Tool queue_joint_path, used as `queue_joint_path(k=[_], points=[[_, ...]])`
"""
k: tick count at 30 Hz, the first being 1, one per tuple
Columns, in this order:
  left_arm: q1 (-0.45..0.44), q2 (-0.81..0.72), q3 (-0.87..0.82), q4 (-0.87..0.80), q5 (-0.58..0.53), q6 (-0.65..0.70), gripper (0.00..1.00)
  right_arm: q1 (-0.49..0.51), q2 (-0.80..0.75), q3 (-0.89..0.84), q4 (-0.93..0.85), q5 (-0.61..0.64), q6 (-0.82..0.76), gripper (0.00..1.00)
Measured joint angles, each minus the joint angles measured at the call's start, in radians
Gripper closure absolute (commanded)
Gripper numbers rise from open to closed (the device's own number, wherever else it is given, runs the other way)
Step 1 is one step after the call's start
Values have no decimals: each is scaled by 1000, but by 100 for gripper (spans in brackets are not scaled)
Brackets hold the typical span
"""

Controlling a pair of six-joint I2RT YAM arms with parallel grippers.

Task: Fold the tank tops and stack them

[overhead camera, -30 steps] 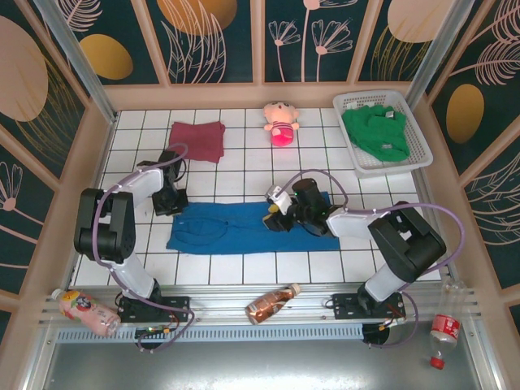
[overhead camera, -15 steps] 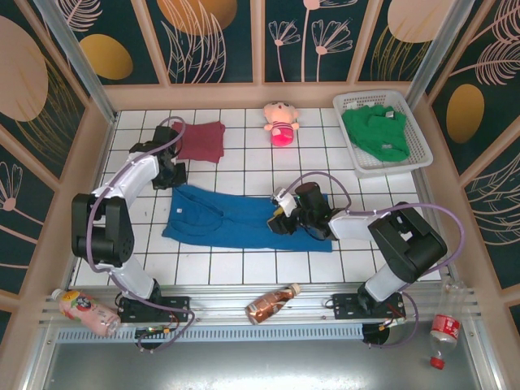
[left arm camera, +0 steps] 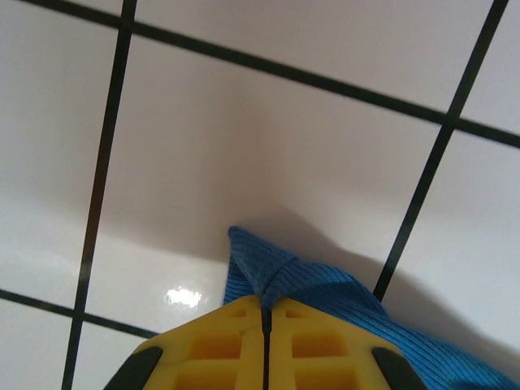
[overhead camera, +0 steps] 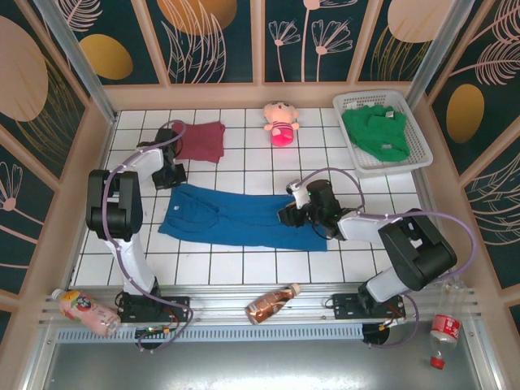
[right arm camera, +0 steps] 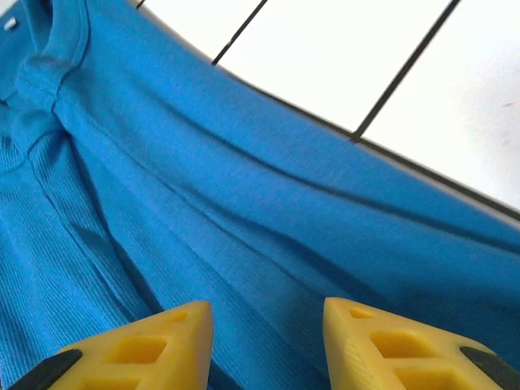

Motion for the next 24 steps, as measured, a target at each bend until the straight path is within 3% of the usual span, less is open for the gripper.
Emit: queue_joint_path(k=[5, 14, 19, 24], points=[[0, 21, 12, 11, -43, 5, 86, -79, -12, 4, -17, 7, 109, 64], [0, 37, 57, -47, -63, 13, 51, -126, 79, 98, -177, 45, 200, 70], [0, -62, 25, -117, -29, -10, 48, -129, 83, 186, -286, 48, 171, 68], [-20, -243, -75, -143, 51, -80, 48, -129, 82, 361, -382, 52, 14, 63]])
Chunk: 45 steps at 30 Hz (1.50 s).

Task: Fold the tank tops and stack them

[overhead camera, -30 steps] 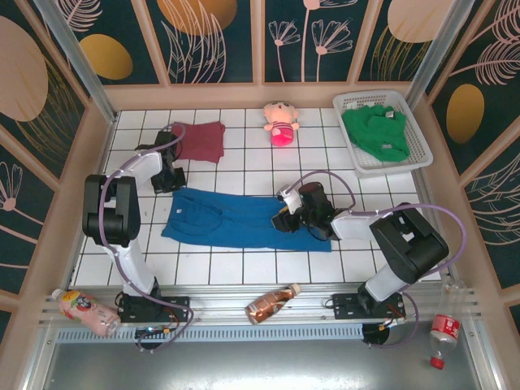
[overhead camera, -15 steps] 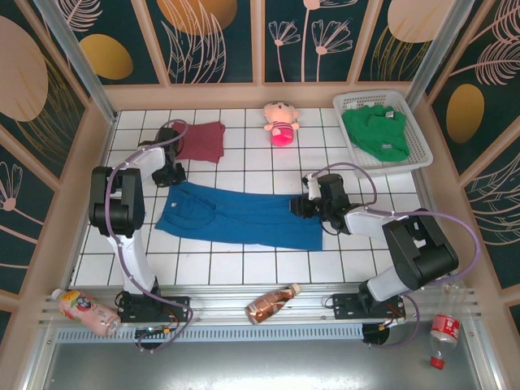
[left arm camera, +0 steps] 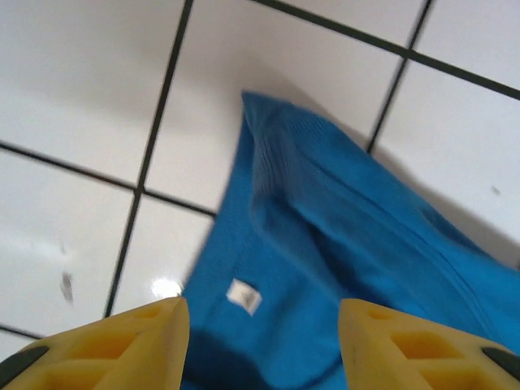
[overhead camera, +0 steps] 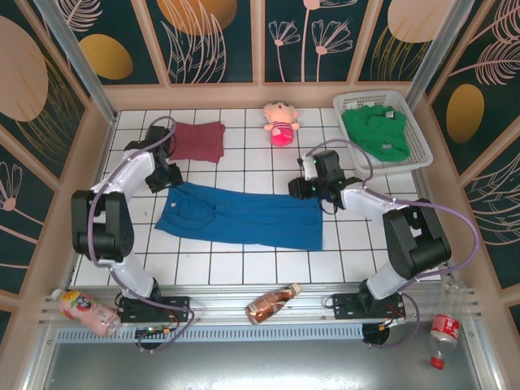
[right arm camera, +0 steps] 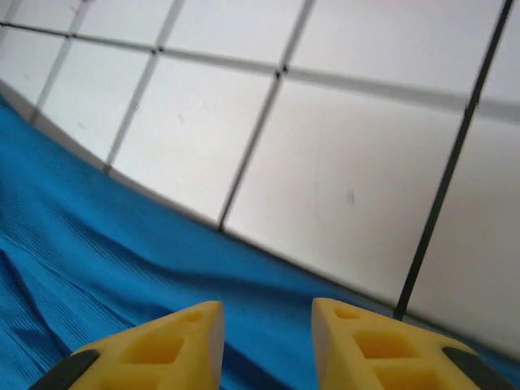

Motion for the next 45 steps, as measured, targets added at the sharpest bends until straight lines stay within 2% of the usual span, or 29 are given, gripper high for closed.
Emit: queue_joint_path(k=[4, 8, 14, 17, 24, 30, 35, 45], points=[[-66, -63, -89, 19, 75, -68, 49, 0, 25, 83, -27, 6, -227, 63], [-140, 7, -115, 73, 136, -113, 54, -1, 98, 94, -87, 7, -425, 63], [-166, 156, -110, 158, 176, -135, 64, 0, 166, 93, -186, 32, -585, 68], [-170, 177, -75, 166, 183, -133, 65, 3, 166, 80, -207, 71, -631, 69], [-214, 251, 24, 168, 187, -103, 65, 44, 101, -24, -220, 174, -667, 70], [-276, 313, 114, 163, 206, -59, 65, 93, -59, -165, -293, 218, -663, 70], [-343, 375, 206, 156, 230, -31, 65, 182, -169, -243, -383, 240, -664, 70], [-431, 631, 609, 119, 229, 53, 64, 250, -262, -306, -451, 243, -666, 69]])
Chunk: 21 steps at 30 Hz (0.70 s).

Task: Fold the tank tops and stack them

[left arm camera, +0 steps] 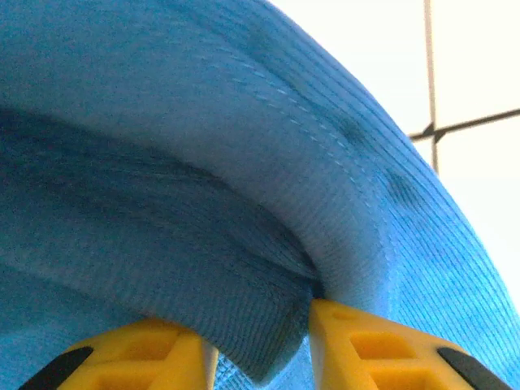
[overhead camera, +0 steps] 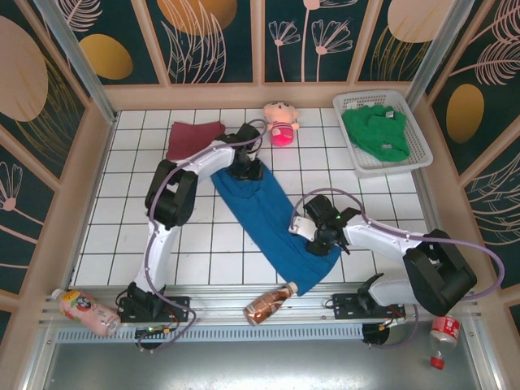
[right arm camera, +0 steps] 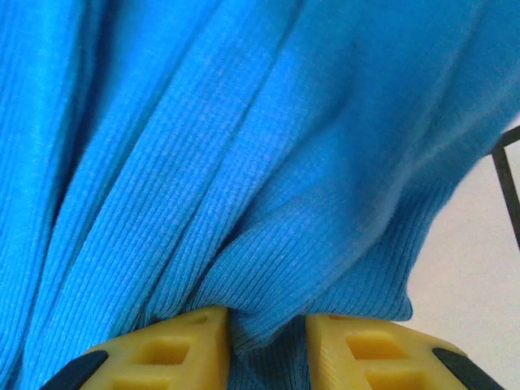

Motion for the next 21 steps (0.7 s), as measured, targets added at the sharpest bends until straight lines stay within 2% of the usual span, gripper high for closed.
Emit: queue_joint_path(k=[7, 17, 21], points=[[-4, 153, 251, 2, -15, 51, 63, 15, 30, 39, -10, -8, 0, 67], [-4, 196, 302, 55, -98, 108, 62, 18, -85, 72, -68, -72, -93, 56], [-4, 220, 336, 74, -128, 114, 61, 34, -191, 50, -138, -90, -152, 50]])
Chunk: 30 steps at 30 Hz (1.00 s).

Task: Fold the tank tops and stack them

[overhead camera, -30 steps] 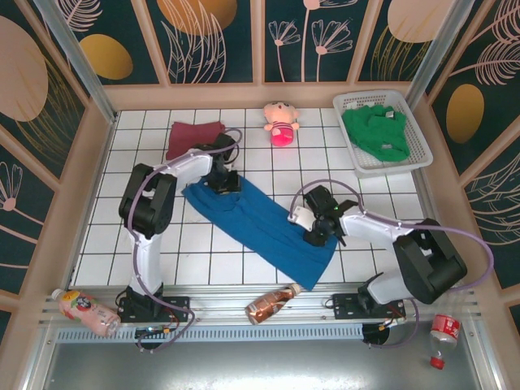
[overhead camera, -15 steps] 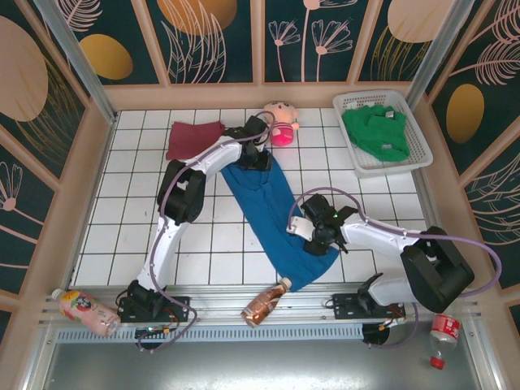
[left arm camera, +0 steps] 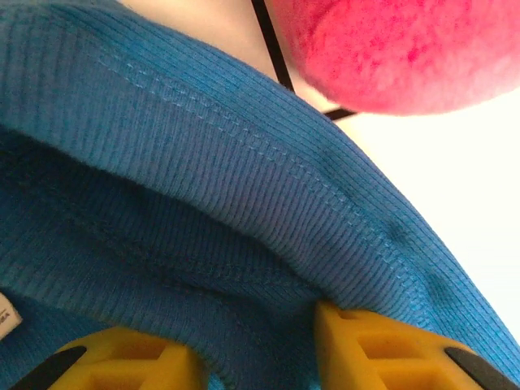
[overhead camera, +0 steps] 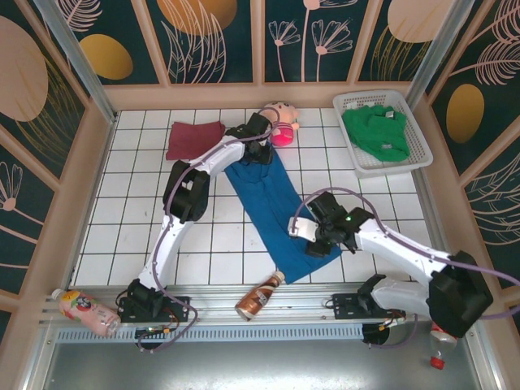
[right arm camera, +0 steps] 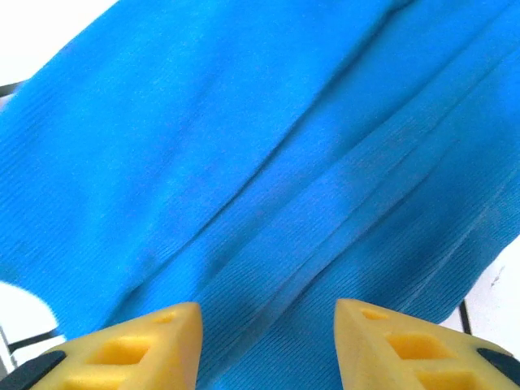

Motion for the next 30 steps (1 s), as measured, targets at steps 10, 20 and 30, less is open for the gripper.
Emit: queue_joint_path(k=[10, 20, 30], points=[[0, 17, 21, 29, -2, 0, 55, 107, -57, -97, -84, -13, -40, 39], [1, -56, -38, 29, 45, -4, 51, 127, -42, -138, -16, 38, -57, 33], [1, -164, -94, 29, 63, -2, 49, 165, 45, -150, 98, 69, -80, 49]])
